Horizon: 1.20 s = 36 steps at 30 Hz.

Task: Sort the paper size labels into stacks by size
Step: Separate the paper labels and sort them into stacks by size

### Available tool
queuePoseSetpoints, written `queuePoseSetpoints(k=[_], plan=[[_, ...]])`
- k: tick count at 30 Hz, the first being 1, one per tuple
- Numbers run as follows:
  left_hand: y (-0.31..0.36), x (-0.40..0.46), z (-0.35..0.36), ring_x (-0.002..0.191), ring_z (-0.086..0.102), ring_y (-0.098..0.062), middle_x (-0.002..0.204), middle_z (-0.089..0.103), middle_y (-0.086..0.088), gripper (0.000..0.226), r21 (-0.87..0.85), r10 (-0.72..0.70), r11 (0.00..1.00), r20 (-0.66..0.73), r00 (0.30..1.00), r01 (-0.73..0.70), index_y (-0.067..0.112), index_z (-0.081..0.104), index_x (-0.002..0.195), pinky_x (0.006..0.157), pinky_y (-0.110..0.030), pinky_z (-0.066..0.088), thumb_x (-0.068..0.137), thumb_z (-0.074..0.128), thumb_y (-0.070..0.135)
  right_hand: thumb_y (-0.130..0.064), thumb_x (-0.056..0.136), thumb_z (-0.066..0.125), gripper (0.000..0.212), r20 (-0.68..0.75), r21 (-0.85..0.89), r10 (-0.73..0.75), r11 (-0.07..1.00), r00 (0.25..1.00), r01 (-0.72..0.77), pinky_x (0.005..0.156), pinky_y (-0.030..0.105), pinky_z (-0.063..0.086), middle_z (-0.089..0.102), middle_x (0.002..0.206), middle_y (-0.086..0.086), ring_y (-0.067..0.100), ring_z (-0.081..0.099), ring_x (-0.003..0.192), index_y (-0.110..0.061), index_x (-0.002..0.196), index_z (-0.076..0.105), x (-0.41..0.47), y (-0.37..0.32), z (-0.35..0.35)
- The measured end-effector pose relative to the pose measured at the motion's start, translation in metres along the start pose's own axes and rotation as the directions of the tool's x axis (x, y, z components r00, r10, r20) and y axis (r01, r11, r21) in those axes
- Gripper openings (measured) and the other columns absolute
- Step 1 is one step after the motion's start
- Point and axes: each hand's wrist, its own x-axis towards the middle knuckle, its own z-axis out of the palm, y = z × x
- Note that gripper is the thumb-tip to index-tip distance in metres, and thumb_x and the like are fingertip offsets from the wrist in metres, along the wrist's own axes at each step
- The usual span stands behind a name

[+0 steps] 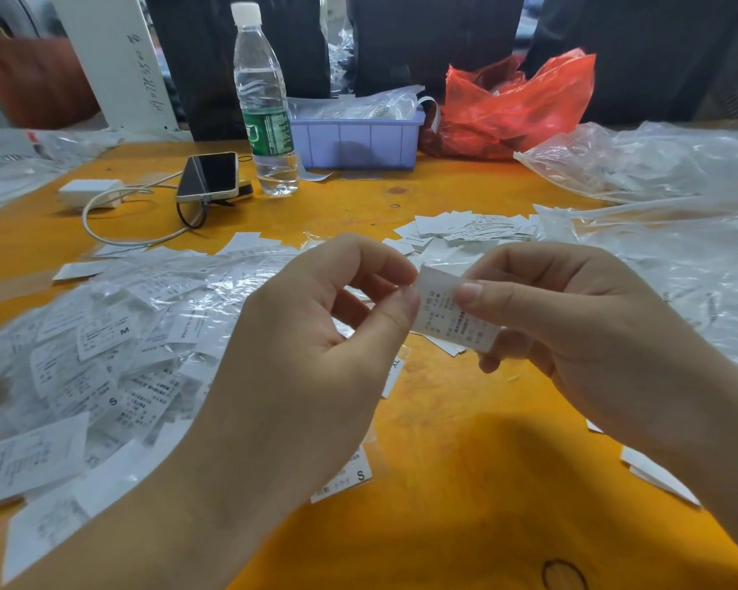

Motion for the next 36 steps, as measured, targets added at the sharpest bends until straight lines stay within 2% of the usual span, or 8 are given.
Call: queuePoseSetpoints(k=[5,10,17,24,29,33,36], plan=[[-0.0015,-0.0005,0.0001,0.082,0.061,-0.002,0.092,0.064,0.022,0.015,-0.007,0.010,1.000,0.034,0.999,-0.009,0.046,0.066,0.094,0.060,-0.029,0.057,0.082,0.057,0.045,-0.030,0.072,0.066,0.015,-0.040,-0.010,0.002,1.000,0.999,-0.002,0.054,0.025,0.050,0.069,0.072,0.001,0.016,0.060,0.067,-0.019,0.062,0.070,0.0007,0.0014,-0.0003],[-0.0011,-0.0045,0.0015,0.085,0.062,-0.002,0.095,0.061,0.020,0.020,-0.017,0.012,1.000,0.087,0.996,-0.011,0.049,0.064,0.098,0.064,-0.020,0.054,0.080,0.058,0.047,-0.028,0.073,0.066,0.014,-0.041,0.006,-0.013,1.000,0.999,0.013,0.054,0.026,0.051,0.067,0.071,-0.001,0.015,0.061,0.069,-0.017,0.067,0.072,0.0003,0.0027,0.0001],[-0.0011,-0.0044,0.0033,0.084,0.062,-0.001,0.091,0.062,0.018,0.018,0.003,0.014,1.000,0.111,0.994,-0.015,0.047,0.065,0.096,0.062,-0.016,0.051,0.080,0.059,0.044,-0.030,0.075,0.066,0.015,-0.015,-0.021,-0.024,1.000,1.000,0.024,0.056,0.026,0.050,0.068,0.073,0.001,0.015,0.062,0.069,-0.018,0.073,0.074,-0.0002,0.0056,0.0016],[-0.0033,-0.0021,0.0023,0.080,0.064,-0.005,0.090,0.066,0.017,0.017,-0.022,-0.046,0.999,0.144,0.988,0.049,0.047,0.065,0.092,0.059,-0.021,0.053,0.077,0.058,0.050,-0.028,0.076,0.066,0.014,0.020,-0.004,-0.032,0.999,0.999,0.032,0.054,0.022,0.049,0.068,0.071,0.001,0.012,0.062,0.065,-0.019,0.072,0.075,-0.0018,0.0044,0.0036],[-0.0004,-0.0035,0.0029,0.079,0.064,-0.007,0.088,0.068,0.017,0.014,-0.011,-0.019,1.000,0.130,0.991,0.020,0.042,0.066,0.090,0.059,-0.035,0.056,0.080,0.059,0.048,-0.026,0.076,0.066,0.015,0.034,0.011,-0.014,1.000,0.999,0.014,0.055,0.024,0.051,0.068,0.071,0.002,0.013,0.062,0.066,-0.014,0.073,0.074,-0.0010,0.0039,0.0037],[0.0018,-0.0043,0.0034,0.080,0.064,-0.009,0.084,0.069,0.016,0.013,-0.015,0.000,1.000,0.117,0.993,0.002,0.039,0.067,0.088,0.056,-0.034,0.054,0.080,0.058,0.045,-0.027,0.076,0.066,0.015,0.041,0.009,-0.011,1.000,0.999,0.011,0.055,0.025,0.051,0.067,0.069,0.000,0.013,0.062,0.065,-0.016,0.072,0.074,-0.0026,0.0033,0.0043],[0.0010,-0.0021,0.0013,0.076,0.065,-0.008,0.080,0.069,0.015,0.015,-0.036,-0.040,0.998,0.101,0.994,0.044,0.040,0.066,0.089,0.058,-0.028,0.055,0.078,0.059,0.048,-0.026,0.076,0.065,0.017,0.044,0.029,-0.003,1.000,0.999,0.001,0.054,0.024,0.051,0.067,0.070,0.001,0.014,0.061,0.064,-0.012,0.073,0.073,-0.0026,0.0027,0.0045]])
